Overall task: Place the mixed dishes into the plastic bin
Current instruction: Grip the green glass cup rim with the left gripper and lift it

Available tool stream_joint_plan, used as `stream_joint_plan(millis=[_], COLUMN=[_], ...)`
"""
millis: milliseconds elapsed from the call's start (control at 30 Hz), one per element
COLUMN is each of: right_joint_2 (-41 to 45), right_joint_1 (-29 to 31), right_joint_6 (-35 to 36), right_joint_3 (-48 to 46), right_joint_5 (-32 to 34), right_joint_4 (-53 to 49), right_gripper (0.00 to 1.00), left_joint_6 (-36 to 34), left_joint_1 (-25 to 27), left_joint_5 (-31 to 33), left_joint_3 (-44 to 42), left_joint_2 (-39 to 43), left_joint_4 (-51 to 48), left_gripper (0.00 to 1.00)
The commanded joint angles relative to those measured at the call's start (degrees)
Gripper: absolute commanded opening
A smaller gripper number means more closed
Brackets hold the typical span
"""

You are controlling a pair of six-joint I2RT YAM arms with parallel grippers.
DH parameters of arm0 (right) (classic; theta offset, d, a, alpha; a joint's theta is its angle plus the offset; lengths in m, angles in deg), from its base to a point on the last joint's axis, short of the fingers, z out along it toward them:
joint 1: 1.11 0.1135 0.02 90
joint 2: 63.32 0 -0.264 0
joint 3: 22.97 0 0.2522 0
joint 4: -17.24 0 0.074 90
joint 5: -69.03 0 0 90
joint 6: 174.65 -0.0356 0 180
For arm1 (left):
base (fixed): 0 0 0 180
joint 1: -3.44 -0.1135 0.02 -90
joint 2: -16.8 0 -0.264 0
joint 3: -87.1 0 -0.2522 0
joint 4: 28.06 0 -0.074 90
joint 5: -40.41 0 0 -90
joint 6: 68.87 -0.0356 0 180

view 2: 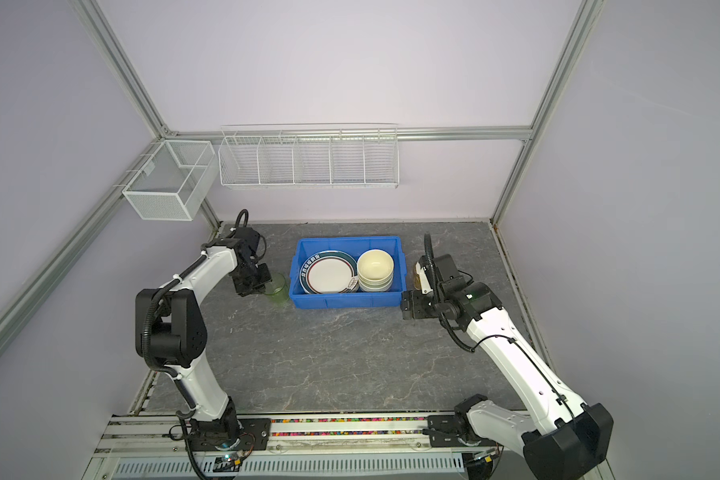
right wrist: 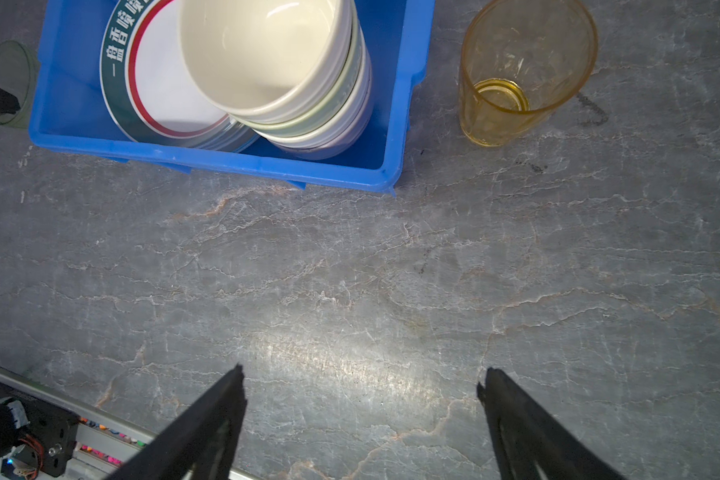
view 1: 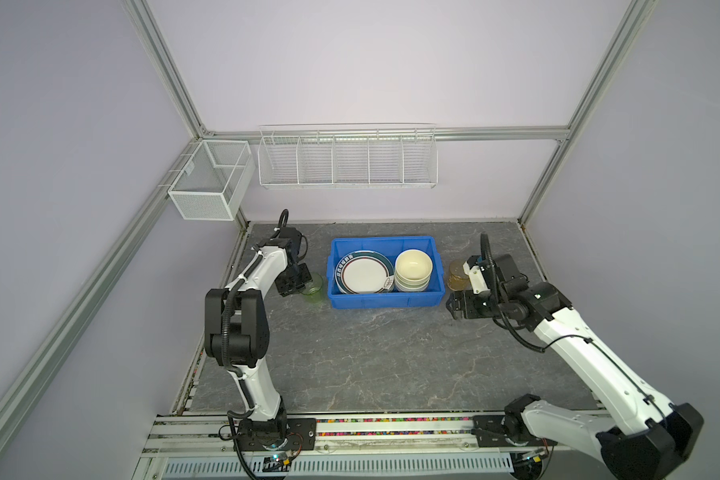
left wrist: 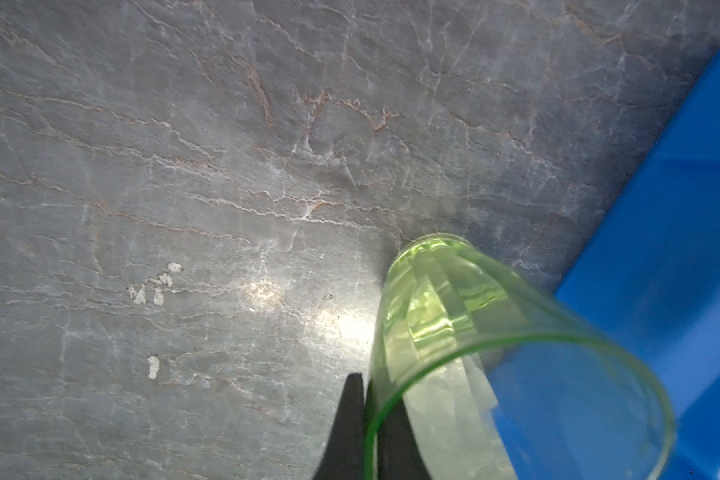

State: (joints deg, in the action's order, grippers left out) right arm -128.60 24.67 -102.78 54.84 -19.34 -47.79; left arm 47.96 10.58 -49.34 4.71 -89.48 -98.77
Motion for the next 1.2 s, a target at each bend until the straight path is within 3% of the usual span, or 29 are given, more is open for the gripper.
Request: stream_joint_plan(millis=[0,433,567,733,867,1167], right_joint_2=[-0.18,-3.88,-7.49,-12.08,-16.36,-26.76], right_joint_1=[0.5,5.38,8.83,13.03,16.55,21.93], right_joint_6=[-0.76,-3.09,-3.4,-3.67,-3.43,-2.89], right_joint_3=[1.88,10.34,15.29,21.93,27.33,36.02], right_joint_5=[-0.42,-0.23,0.41,0.24,0.6,0.68], right_joint_4=[-0.96,-2.48,-3.09,-3.16,-3.16,-2.98], right_gripper=[0.95,0.97,1.0,0.94,0.92,0.9], left_joint_6=[-0.62,-3.38,-2.97,-0.1,1.77,6.88], left_joint_1=[-0.19,1.75,5.67,11.34,15.35,23.95], left_joint_5=[1.02,2.38,3.09,0.63,-2.45,-1.16], left_joint_3=[1.73,3.51,4.6,5.1,5.27,4.28], left_joint_2=[1.53,15.75,20.1,23.36,23.92,23.13], left_joint_4=[-1.98,-11.6,-14.81,-15.75,-15.14,-11.96], left_gripper=[0.0,0.0,0.0,0.0,0.0,0.0])
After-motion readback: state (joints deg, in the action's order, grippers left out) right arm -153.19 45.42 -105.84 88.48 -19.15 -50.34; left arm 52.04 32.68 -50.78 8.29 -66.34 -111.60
